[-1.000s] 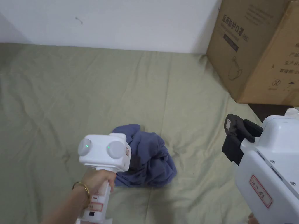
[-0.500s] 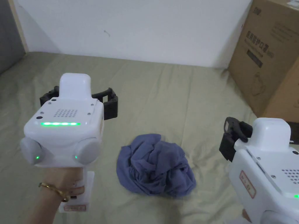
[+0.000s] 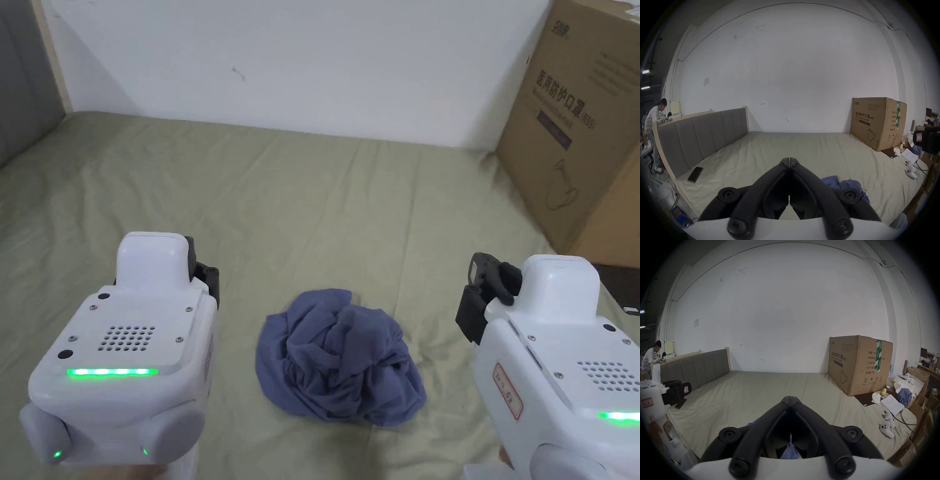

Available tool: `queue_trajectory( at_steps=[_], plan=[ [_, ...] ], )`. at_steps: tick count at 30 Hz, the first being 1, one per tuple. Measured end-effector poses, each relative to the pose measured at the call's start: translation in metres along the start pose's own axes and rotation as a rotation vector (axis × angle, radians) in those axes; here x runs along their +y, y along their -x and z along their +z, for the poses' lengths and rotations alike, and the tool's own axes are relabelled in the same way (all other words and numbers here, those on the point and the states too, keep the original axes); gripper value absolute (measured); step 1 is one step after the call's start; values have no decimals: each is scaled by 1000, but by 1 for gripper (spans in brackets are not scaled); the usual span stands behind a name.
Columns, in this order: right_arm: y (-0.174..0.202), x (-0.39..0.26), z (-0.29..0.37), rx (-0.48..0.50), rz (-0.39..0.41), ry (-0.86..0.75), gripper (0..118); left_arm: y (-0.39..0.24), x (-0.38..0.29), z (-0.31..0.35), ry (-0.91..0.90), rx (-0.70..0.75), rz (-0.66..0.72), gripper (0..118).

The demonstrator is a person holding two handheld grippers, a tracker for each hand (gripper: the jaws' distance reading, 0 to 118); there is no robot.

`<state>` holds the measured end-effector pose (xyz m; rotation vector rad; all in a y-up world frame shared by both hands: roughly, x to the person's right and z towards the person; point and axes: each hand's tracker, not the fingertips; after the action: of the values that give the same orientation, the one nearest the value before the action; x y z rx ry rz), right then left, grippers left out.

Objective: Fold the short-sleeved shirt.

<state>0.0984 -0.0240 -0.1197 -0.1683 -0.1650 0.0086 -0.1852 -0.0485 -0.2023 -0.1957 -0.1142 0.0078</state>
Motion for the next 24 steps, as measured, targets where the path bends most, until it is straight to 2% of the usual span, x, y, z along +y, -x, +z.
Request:
queue_trajectory(
  at_steps=[6, 7, 8, 9, 12, 13, 16, 18, 22, 24],
  plan=[
    [-2, 0, -6, 4, -2, 12, 0, -5, -1, -14, 63, -26, -6, 0],
    [-2, 0, -7, 8, -1, 17, 0, -6, -1, -22, 114, -35, 0, 3],
    [-2, 0, -9, 11, 0, 21, 0, -6, 1, -33, 176, -60, 19, 10],
    [-2, -1, -10, 12, 2, 23, 0, -7, 3, -43, 224, -92, 35, 21],
    [-3, -3, -14, 12, 9, 34, 0, -8, 0, -95, 465, -164, 65, 94],
    [-4, -4, -17, 11, 11, 40, 0, -9, -3, -112, 559, -193, 62, 115],
    [-7, -9, -25, 13, 17, 74, 0, -18, -19, -159, 744, -221, 89, 118],
    [-9, -14, -31, 9, 15, 97, 0, -28, -36, -183, 863, -185, 63, 118],
    [-17, -24, -40, -7, 11, 140, 0, -46, -70, -223, 951, -104, -7, 117],
    [-23, -29, -45, -18, 10, 166, 0, -55, -86, -238, 984, -62, -48, 109]
  ],
)
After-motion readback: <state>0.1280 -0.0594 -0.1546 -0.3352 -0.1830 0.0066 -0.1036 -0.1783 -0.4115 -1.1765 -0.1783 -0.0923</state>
